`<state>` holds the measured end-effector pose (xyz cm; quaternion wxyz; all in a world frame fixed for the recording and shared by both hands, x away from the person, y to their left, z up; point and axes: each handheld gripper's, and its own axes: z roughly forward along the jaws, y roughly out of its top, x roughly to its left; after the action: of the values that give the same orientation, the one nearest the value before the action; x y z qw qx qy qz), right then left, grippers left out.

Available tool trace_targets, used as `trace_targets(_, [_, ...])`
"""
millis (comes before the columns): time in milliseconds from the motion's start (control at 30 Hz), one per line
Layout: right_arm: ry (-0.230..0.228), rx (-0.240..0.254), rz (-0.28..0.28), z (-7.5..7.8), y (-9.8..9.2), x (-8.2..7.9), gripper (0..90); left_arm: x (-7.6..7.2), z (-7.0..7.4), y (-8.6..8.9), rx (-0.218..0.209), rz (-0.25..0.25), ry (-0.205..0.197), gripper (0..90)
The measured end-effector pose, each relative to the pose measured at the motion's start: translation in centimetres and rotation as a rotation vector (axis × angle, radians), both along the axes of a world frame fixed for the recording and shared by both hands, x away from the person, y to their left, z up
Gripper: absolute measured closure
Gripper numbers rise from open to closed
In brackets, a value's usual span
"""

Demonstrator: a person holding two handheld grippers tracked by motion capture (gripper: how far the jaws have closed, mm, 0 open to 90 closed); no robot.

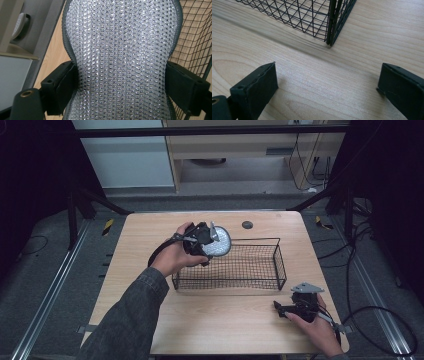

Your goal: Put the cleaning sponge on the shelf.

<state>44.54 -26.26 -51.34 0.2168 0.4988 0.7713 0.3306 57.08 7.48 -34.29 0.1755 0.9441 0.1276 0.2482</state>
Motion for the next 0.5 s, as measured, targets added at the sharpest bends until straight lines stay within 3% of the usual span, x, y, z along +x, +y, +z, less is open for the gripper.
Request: trace_targets(500, [-0.002,-0.001,0.001,0.0,0.0,0.0,2.7,-0.2,-2.7,-0.2,0.022,-0.008,0.017,14.3])
